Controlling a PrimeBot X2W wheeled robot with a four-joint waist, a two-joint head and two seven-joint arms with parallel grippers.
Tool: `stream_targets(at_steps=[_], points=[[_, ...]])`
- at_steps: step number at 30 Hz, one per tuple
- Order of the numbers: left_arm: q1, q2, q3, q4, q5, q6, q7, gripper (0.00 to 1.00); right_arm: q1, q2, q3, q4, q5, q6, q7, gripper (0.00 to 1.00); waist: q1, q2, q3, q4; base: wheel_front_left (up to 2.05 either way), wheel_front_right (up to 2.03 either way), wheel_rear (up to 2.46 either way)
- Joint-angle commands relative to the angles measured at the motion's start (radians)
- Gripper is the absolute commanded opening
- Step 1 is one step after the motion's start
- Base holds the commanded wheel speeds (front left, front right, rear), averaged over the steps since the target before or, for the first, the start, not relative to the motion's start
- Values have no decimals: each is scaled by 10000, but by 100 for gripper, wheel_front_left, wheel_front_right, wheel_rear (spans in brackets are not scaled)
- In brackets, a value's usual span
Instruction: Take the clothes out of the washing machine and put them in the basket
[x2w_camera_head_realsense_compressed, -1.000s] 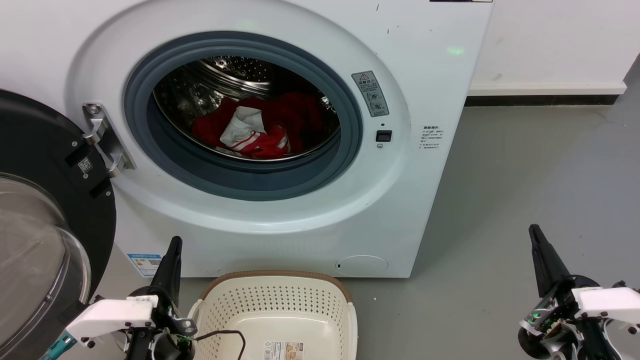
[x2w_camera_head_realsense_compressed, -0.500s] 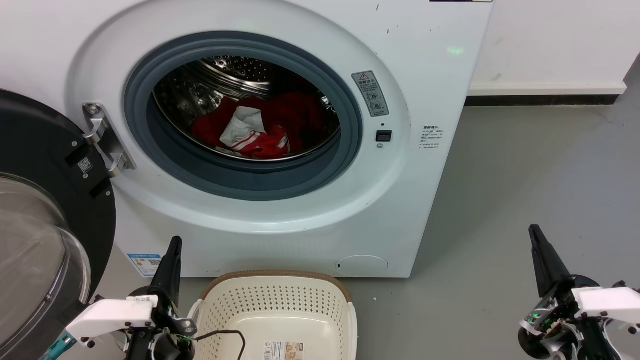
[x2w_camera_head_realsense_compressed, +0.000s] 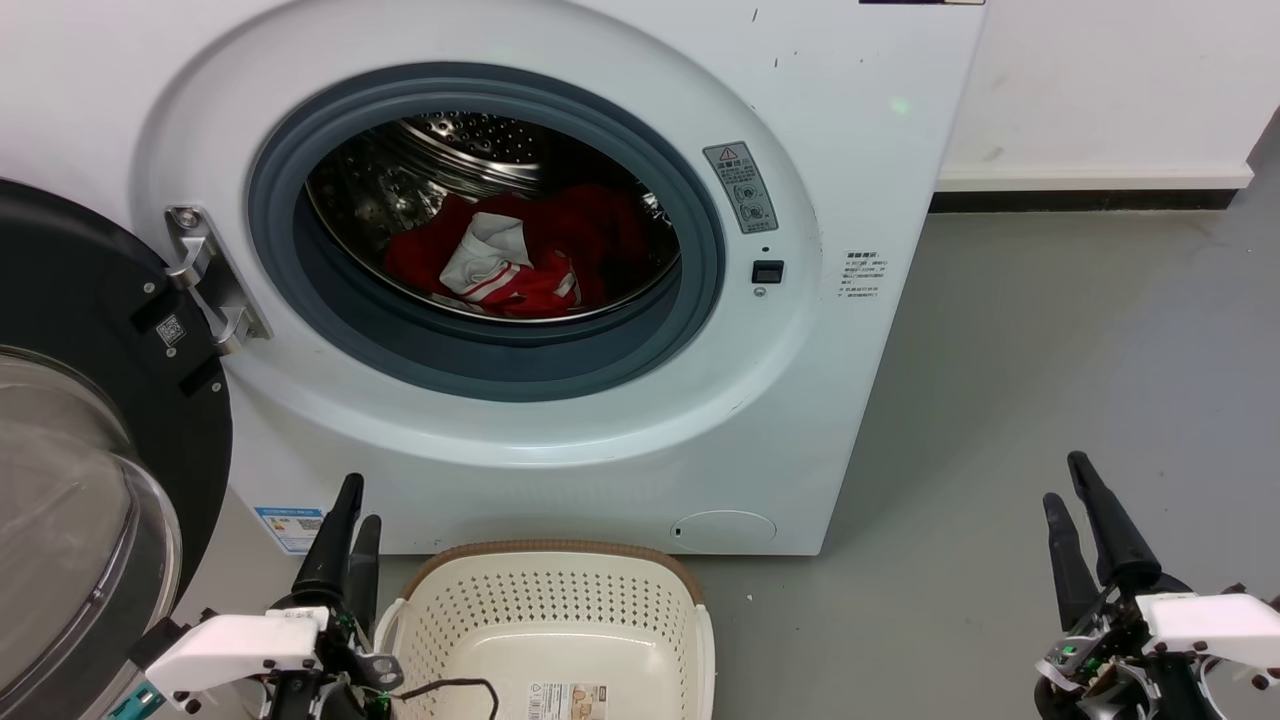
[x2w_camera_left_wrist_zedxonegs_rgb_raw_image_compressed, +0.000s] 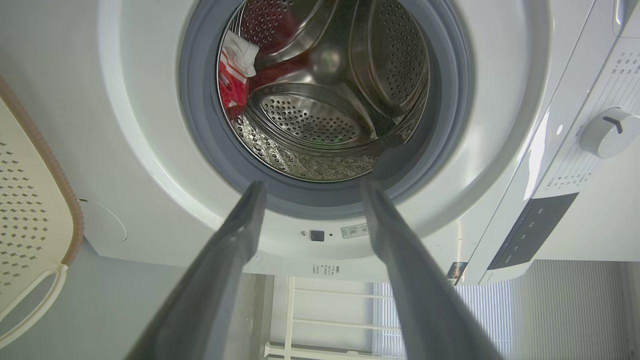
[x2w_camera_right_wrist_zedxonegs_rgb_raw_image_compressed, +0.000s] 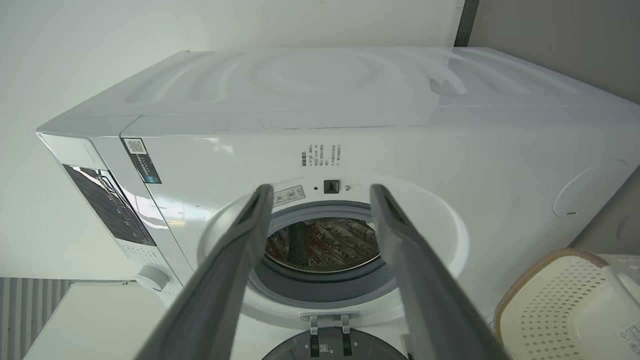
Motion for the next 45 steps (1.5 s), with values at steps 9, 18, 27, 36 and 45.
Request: stream_targets(at_steps=[9, 18, 27, 36, 45], points=[[-390, 17, -389, -489, 895, -2, -547, 100, -67, -16, 215, -487, -962, 2, -548, 100, 0, 0, 2, -15, 0, 0, 0], [-476, 18, -622, -802, 2884, -2, -948, 100, 43, -8, 197, -825, -3149, 2, -948, 100, 0, 0, -8, -26, 0, 0, 0], [-538, 19, -823, -948, 5145, 2, -1311, 100, 165, -3, 170, -1053, -5840, 2, -1312, 100, 0, 0, -14, -31, 0, 0, 0], [-644, 24, -1014, -914, 6970, 69, -1604, 100, 256, -1, 158, -1232, -7736, 1, -1603, 100, 0, 0, -4, -32, 0, 0, 0], [-771, 117, -1251, -822, 8697, 244, -1939, 100, 346, 1, 193, -1336, -9440, 1, -1944, 100, 0, 0, -6, -41, 0, 0, 0]])
